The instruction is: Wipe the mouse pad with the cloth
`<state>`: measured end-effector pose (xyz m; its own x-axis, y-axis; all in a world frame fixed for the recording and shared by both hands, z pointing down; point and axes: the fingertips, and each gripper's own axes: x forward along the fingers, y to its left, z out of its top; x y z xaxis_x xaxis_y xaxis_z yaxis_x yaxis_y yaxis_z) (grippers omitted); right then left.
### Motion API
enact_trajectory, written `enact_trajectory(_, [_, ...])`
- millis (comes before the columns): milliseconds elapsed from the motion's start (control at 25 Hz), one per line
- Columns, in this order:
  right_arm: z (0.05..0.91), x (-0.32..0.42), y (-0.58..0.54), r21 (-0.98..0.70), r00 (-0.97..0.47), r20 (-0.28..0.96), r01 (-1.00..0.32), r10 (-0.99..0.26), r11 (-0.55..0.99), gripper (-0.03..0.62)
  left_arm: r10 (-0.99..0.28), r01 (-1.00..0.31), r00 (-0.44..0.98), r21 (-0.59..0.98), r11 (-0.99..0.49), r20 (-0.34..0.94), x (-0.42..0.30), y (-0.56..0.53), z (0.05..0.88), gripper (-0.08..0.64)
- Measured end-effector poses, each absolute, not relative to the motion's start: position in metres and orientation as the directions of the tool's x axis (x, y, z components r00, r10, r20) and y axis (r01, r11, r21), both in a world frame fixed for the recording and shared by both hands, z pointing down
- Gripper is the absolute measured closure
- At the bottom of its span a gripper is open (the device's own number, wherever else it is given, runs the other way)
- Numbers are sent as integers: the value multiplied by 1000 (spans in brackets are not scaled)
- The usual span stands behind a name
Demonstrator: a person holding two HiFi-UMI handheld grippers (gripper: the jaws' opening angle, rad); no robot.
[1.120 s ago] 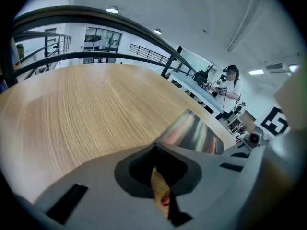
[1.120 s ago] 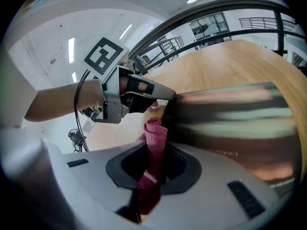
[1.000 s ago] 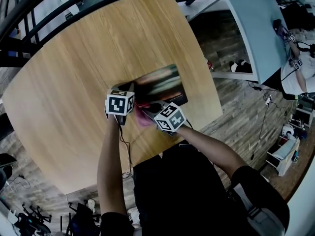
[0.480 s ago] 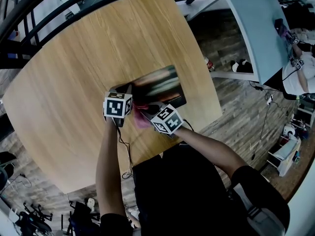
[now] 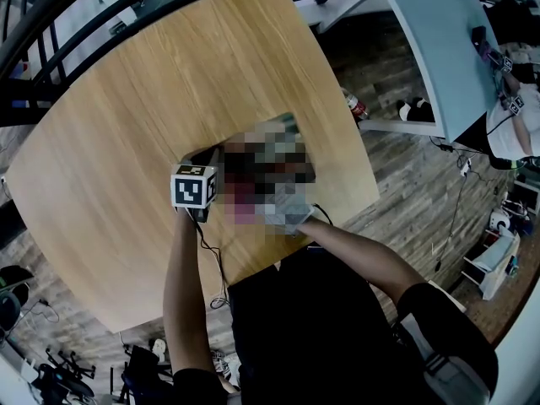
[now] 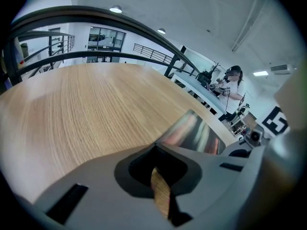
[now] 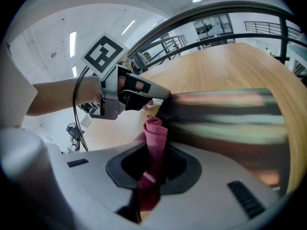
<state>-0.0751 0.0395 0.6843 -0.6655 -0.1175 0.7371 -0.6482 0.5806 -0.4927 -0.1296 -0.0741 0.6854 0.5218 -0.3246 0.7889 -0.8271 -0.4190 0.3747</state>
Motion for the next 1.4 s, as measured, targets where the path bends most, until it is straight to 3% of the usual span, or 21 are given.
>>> enact_trajectory(1400, [694, 1, 20, -463, -620, 762, -723, -185, 513, 525, -357, -862, 495, 394, -320, 792, -143, -76, 695, 537])
